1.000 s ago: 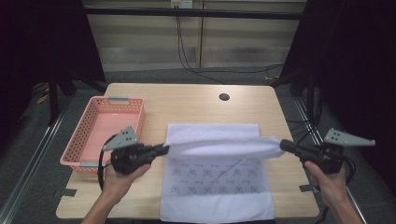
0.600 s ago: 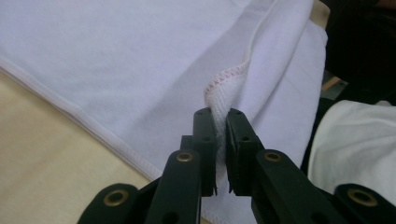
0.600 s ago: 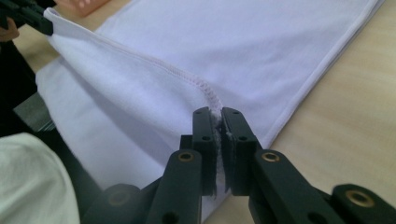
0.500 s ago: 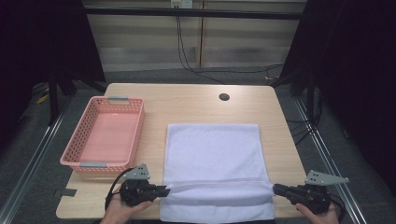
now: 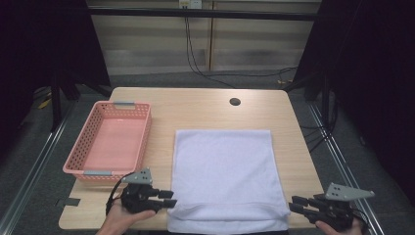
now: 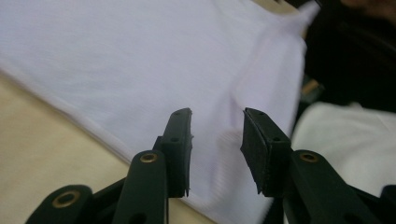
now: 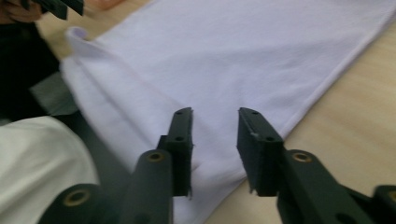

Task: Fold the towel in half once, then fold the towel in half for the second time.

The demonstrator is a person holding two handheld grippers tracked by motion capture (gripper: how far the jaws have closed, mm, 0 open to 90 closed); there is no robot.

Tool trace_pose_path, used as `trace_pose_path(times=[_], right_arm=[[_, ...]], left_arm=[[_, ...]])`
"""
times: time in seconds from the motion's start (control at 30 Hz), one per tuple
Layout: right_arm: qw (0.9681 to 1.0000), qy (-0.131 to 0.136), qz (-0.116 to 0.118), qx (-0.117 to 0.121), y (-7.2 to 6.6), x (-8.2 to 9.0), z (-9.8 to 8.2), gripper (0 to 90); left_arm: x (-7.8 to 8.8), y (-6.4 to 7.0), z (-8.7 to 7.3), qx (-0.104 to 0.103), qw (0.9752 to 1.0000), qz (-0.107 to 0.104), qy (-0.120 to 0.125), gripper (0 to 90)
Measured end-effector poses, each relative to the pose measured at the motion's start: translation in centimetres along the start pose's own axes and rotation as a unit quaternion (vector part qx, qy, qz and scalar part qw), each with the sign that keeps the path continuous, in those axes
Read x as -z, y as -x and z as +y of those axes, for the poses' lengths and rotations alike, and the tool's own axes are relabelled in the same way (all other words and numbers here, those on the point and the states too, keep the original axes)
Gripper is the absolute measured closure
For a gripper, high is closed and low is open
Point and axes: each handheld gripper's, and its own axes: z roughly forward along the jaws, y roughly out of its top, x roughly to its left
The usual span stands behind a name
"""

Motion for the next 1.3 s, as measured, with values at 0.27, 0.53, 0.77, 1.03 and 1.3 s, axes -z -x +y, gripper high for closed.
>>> trace_pose_path(times=[0.27, 0.53, 0.77, 1.03, 1.3], right_arm=[[0.9973, -0.039, -0.061, 0.011, 4.4, -6.4, 3.8, 49.7], [0.9925, -0.086, -0.082, 0.03, 6.9, -12.6, 5.3, 55.2], [0.9897, -0.108, -0.076, 0.057, 5.8, -11.4, 3.9, 80.0], [0.9913, -0.115, -0.048, 0.041, 4.2, -9.2, 2.0, 79.8], [0.9906, -0.128, -0.027, 0.039, 2.6, -7.3, 0.8, 74.6]], left_arm=[[-4.1, -3.5, 2.7, -0.002, 0.9971, 0.069, -0.032, 61.9], [-6.2, -4.9, 2.8, -0.009, 0.9927, 0.104, -0.06, 72.6], [-5.9, -3.5, 2.0, -0.021, 0.9933, 0.083, -0.078, 87.4], [-5.3, -0.4, 0.1, -0.016, 0.9941, 0.054, -0.093, 86.9], [-5.0, -0.1, 0.0, -0.017, 0.9953, 0.035, -0.089, 80.0]])
